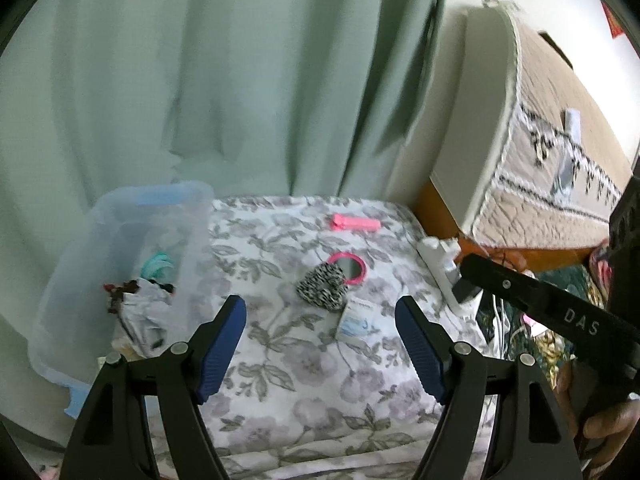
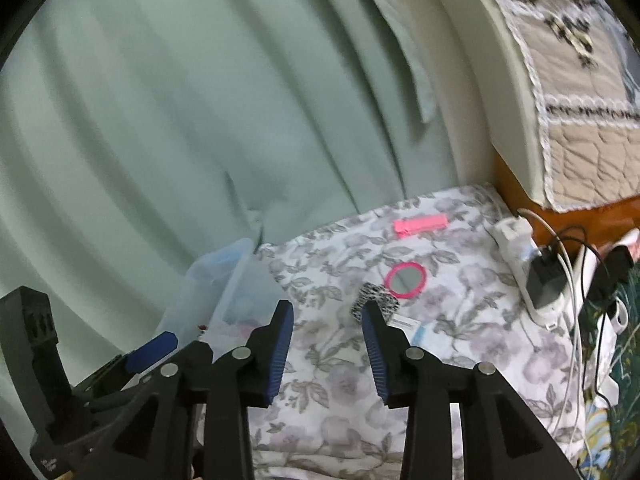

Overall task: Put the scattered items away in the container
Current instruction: 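Raise both open tools and move them toward the remaining items, then grasp the white ear-drops box with the left tool while the right tool grasps the scrunchie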

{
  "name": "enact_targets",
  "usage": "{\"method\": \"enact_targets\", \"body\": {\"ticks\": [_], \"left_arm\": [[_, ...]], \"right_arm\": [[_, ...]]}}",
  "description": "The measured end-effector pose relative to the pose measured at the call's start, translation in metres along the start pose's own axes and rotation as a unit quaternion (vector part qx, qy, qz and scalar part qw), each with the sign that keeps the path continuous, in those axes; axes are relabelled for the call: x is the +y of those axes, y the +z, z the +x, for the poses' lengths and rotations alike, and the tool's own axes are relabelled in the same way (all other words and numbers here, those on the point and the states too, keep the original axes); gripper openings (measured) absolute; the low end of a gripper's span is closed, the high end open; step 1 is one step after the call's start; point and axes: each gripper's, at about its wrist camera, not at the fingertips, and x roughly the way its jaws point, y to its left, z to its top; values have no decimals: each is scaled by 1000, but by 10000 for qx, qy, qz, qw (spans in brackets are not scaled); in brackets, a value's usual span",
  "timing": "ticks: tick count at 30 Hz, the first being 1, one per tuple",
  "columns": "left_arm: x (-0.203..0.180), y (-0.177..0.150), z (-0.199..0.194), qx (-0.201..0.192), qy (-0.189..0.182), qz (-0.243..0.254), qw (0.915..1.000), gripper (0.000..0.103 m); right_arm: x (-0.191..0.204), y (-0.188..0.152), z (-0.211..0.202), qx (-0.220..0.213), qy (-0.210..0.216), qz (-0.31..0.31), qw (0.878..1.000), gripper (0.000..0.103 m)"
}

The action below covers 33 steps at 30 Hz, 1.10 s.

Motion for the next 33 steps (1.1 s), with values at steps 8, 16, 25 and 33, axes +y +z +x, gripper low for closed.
{"method": "enact_targets", "body": {"ticks": [8,16,25,33], "left_arm": [[-19,-9,44,510,-148,205,9984,80],[-29,-34,105,1225,-144,237,9921,83],[-31,-53,172,1994,-98,312,9794,83],[-41,-50,219,2155,-172,628,9743,83]], "right_arm": [[-40,-10,24,312,-226,322,9987,47],[-81,-28,60,815,-407,709,9933,47],[-115,-48,108,1481,-561,999,9823,47],[-132,-47,133,1670,-636,1124,9775,47]]}}
